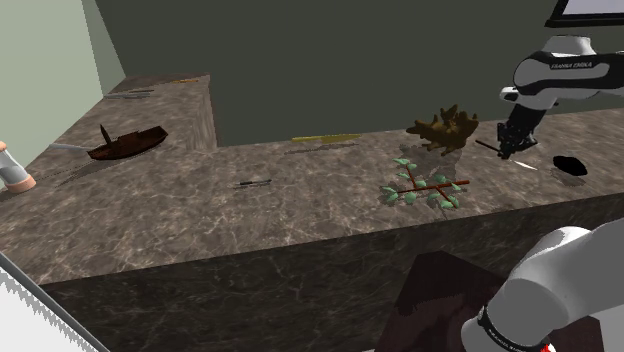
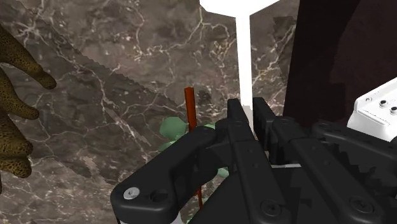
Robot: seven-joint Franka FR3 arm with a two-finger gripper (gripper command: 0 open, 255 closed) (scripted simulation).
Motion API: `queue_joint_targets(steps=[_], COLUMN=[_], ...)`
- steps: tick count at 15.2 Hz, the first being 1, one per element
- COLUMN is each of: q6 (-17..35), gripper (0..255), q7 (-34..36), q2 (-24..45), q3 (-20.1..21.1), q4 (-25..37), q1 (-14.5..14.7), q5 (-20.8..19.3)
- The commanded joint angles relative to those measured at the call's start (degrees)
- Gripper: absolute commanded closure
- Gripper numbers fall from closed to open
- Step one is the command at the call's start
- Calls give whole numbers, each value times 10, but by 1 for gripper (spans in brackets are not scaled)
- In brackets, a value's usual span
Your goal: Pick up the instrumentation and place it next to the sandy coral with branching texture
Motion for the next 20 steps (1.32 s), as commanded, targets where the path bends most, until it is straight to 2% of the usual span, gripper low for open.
queue_joint_targets(steps=[1, 12, 20], q6=[18, 109, 179], gripper=[255, 255, 255], q7=[-2, -16, -36], q2=[3, 37, 77], q3=[-7, -44, -80], q4=[-14, -74, -109], q1=[0, 10, 28], q5=[-1, 3, 21])
